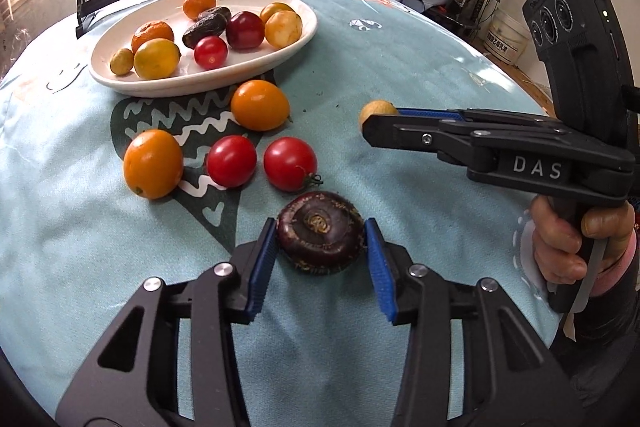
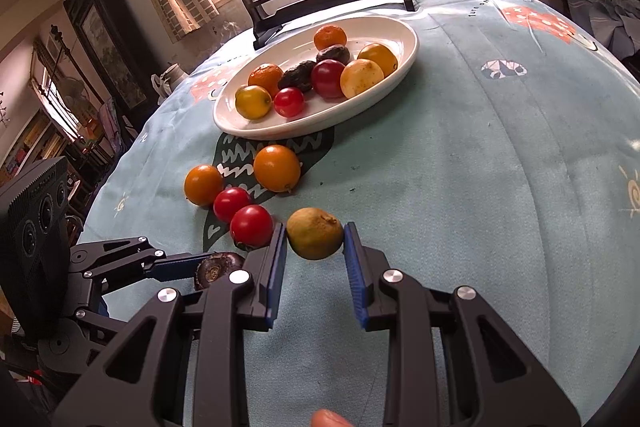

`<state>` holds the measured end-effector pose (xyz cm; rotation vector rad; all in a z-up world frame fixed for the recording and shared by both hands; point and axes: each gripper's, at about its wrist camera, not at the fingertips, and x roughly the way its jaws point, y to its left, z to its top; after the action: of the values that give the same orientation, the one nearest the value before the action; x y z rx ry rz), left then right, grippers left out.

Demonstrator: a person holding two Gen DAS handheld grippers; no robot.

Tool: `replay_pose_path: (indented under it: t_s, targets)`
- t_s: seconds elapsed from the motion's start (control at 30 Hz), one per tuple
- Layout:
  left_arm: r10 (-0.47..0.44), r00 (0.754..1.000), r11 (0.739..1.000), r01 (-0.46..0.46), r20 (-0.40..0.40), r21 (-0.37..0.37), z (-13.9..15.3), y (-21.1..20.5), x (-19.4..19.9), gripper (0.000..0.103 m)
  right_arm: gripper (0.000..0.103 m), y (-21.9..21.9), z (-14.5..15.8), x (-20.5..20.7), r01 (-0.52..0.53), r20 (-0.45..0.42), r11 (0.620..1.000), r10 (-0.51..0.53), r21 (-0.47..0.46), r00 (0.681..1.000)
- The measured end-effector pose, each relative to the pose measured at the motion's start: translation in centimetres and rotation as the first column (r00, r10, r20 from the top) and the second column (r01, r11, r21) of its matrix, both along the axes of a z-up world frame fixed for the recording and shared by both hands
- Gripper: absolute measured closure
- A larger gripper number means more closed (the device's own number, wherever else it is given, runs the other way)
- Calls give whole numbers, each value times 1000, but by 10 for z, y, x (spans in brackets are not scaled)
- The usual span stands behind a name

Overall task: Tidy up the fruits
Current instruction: 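Grasp a pale yellow lemon with the right tool while the left tool grasps a dark brown fruit, then carry both fruits onto the plate, open both tools and withdraw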

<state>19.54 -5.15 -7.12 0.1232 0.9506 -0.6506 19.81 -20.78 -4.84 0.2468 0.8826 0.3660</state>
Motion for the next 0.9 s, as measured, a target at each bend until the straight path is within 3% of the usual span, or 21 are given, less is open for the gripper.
replay_pose_path:
  t_s: [0.33, 0.5, 0.67, 0.8, 0.9]
  targets:
    - [13, 1000, 998, -11, 22, -67, 13, 11, -6, 59, 74, 2, 3, 0, -29, 8, 1000, 28, 1, 1000]
    - [40, 998, 992, -34, 41, -119, 35, 25, 8, 59, 74, 5, 21, 9, -54, 59, 998, 52, 25, 997]
    - [166, 980, 982, -153, 114, -111, 63, 35, 64, 58, 74, 11, 49, 52, -14, 168, 1000, 15, -9, 986]
    - [312, 939, 950, -302, 143, -84, 70, 47, 124, 58, 74, 22, 58, 98, 20, 228, 999, -8, -50, 974]
    - [378, 916, 926, -373, 131, -65, 65, 55, 161, 59, 74, 27, 52, 128, 42, 221, 997, -26, -71, 975]
